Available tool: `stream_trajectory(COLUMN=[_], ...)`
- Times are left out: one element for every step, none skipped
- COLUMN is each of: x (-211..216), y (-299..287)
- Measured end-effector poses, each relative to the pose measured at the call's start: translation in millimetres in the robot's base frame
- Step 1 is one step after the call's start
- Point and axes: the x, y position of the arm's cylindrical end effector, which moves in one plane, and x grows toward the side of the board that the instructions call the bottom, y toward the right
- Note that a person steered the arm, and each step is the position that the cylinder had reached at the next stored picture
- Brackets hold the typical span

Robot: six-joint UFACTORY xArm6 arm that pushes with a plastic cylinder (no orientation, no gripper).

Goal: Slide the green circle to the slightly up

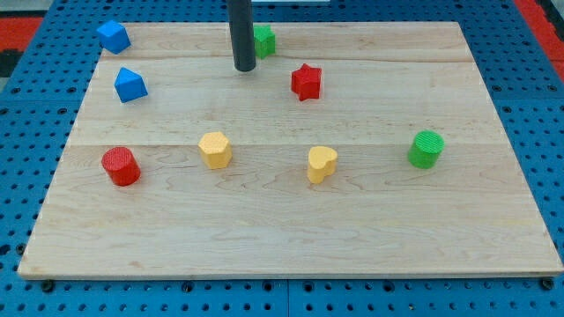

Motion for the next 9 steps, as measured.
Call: stream_trajectory(x=[32,68,84,84,83,96,136,170,176], y=[0,10,63,137,205,273,301,284,251])
